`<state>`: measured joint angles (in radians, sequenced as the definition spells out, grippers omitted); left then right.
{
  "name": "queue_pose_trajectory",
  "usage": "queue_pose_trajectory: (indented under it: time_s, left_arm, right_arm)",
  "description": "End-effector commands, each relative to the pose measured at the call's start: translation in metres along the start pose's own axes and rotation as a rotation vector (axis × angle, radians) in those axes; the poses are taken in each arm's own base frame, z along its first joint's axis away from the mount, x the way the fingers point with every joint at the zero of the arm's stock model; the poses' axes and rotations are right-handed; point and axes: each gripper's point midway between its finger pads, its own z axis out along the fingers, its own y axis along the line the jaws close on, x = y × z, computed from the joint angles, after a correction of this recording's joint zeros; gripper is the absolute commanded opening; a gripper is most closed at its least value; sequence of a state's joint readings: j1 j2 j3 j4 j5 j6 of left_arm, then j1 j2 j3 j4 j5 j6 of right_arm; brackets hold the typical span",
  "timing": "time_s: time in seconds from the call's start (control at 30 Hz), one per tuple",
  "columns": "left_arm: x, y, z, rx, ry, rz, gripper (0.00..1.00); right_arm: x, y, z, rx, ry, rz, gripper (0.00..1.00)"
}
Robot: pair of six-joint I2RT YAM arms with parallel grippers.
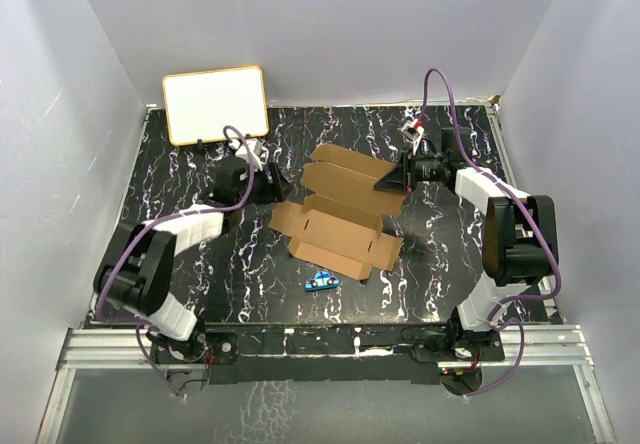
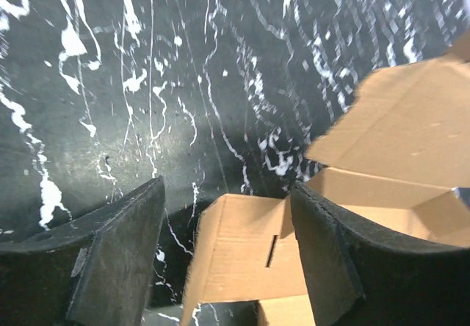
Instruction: Fold the paper box
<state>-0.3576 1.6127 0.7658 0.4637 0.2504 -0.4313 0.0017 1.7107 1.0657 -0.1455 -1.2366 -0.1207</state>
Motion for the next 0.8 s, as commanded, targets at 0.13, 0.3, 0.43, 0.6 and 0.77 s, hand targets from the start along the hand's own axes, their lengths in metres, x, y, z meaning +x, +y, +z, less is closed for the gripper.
queue_pose_trajectory:
  time_s: [0.13,0.3,0.43,0.6,0.77]
  left_arm:
    - [-0.056,-0.045,-0.056,0.051,-0.147,-0.153,0.71]
    - [-0.029,-0.088,-0.047,0.24,-0.048,-0.43,0.71]
    - [-0.028,-0.115,-0.037,0.306,-0.071,-0.491,0.72]
    - [-0.044,-0.142,-0.02,0.355,-0.112,-0.554,0.77]
    - [-0.06,-0.158,-0.01,0.398,-0.193,-0.573,0.82]
  right_arm:
    - [-0.021,0.008,-0.001,-0.022,-0.051,-0.073,0.08]
    - [-0.043,0.012,-0.017,-0.001,-0.124,-0.061,0.08]
    - [-0.062,0.024,-0.023,-0.017,-0.166,-0.072,0.08]
    - [-0.086,0.046,-0.029,-0.058,-0.218,-0.06,0.08]
    - [-0.108,0.067,-0.034,-0.112,-0.267,-0.022,0.08]
